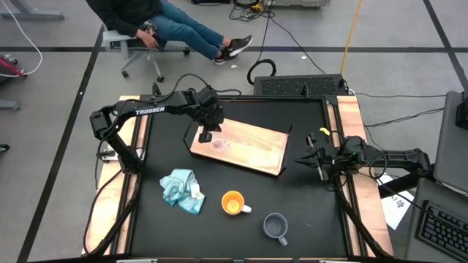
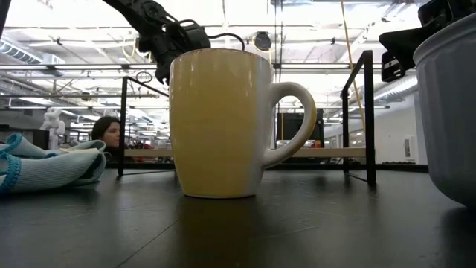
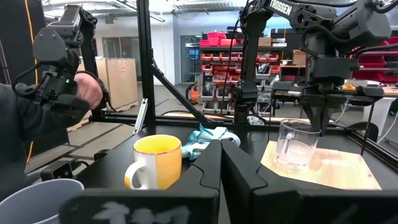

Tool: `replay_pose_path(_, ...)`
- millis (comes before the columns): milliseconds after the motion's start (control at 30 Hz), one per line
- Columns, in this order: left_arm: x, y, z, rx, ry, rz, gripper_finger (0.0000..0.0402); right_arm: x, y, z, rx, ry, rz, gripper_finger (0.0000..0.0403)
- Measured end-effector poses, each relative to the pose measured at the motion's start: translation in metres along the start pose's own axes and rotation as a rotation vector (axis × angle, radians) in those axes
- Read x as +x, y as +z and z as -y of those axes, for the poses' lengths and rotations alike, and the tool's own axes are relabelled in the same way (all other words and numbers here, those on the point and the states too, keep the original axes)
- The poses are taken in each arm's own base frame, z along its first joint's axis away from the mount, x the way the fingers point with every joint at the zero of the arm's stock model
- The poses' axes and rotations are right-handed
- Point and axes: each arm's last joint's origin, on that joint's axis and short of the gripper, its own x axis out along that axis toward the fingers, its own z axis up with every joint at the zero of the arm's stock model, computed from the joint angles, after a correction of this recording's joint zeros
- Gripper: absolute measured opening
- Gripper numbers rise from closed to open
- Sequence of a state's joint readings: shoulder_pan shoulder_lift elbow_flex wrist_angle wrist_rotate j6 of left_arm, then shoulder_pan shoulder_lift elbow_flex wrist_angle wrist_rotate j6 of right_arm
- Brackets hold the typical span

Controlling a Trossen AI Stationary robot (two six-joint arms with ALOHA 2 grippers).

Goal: Stack small to large cups/mugs on shelf
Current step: Put the transparent mug on the shelf

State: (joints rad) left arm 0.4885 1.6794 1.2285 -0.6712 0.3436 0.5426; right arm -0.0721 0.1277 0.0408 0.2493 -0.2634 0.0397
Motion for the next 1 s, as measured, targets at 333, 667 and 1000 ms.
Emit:
replay_pose_path(333, 0.005, 0.006, 0.012, 0.039, 0.046, -0.043, 0.0002, 0.0, 0.0, 0.0, 0.0, 0.0, 0.0, 0.0)
replay_pose_path(667, 0.006, 0.007, 0.014, 0.005, 0.045, -0.048, 0.0002, 0.0, 0.0, 0.0, 0.0, 0.0, 0.0, 0.0)
replay_pose_path(1000, 0.009, 0.011, 0.023, 0.026, 0.076, -0.074, 0.0001, 0.0, 0.0, 0.0, 0.001, 0.0, 0.0, 0.0)
